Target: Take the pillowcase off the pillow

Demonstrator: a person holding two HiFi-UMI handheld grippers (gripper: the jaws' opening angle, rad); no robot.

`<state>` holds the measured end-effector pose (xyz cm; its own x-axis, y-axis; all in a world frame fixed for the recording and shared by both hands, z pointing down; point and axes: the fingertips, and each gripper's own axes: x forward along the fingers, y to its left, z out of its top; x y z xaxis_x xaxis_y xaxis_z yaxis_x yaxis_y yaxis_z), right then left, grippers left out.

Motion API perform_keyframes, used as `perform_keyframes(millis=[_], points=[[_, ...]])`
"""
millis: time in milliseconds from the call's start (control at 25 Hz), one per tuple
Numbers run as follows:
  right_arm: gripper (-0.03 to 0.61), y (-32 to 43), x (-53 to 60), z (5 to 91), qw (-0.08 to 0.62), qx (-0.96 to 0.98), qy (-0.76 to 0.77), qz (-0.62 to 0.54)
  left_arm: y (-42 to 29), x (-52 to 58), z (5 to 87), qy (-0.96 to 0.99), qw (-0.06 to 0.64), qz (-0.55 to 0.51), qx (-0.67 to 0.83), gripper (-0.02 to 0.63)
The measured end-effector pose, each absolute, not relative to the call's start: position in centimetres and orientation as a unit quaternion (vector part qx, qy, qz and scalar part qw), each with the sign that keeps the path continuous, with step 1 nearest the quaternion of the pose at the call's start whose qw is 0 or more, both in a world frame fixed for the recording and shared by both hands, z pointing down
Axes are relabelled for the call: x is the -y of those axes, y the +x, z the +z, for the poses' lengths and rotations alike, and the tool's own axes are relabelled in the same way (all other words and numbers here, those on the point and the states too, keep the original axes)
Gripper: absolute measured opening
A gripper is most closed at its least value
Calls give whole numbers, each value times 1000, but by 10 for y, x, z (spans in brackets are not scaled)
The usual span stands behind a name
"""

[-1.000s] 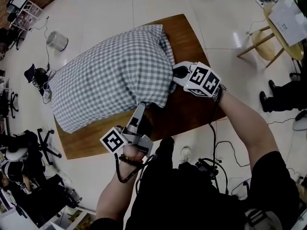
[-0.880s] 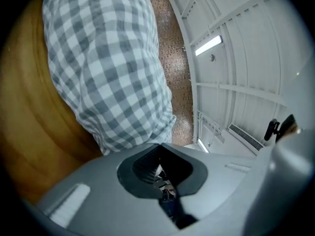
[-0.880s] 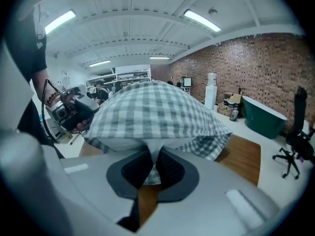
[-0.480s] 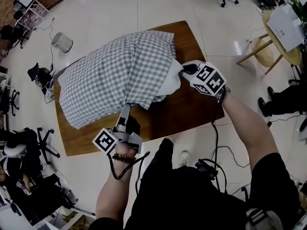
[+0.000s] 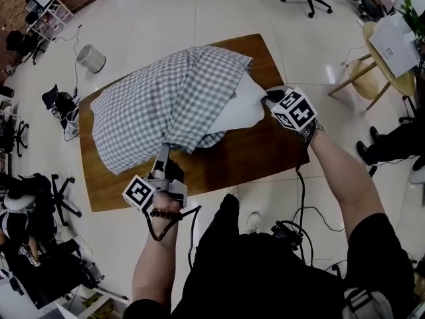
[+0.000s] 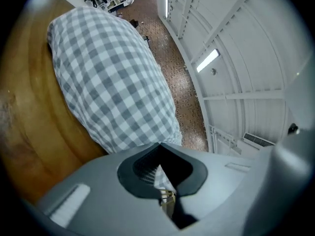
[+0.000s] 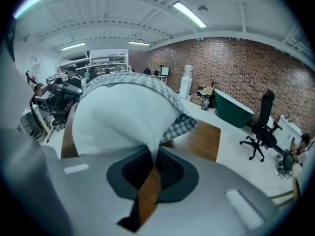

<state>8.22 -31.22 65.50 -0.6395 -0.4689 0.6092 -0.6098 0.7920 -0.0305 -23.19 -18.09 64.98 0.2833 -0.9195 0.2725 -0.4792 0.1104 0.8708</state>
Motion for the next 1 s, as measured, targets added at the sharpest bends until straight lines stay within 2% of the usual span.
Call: perform_keyframes(millis=[400, 520, 600, 720, 1000], points=[[15, 82, 295, 678, 310, 888, 306, 143, -218, 176, 654, 623, 519, -244, 532, 5], [40, 78, 287, 682, 317, 890, 301, 130, -199, 171, 646, 629, 530, -243, 513, 7], [76, 77, 283, 683, 330, 888, 296, 126, -190, 170, 638, 641, 529, -243, 499, 41], [126, 85, 274, 683, 348, 882, 290, 126, -171, 177, 617, 688, 503, -278, 442, 129], [138, 106, 229, 652, 341, 885, 299, 108, -147, 134, 577, 727, 474, -252, 428, 155]])
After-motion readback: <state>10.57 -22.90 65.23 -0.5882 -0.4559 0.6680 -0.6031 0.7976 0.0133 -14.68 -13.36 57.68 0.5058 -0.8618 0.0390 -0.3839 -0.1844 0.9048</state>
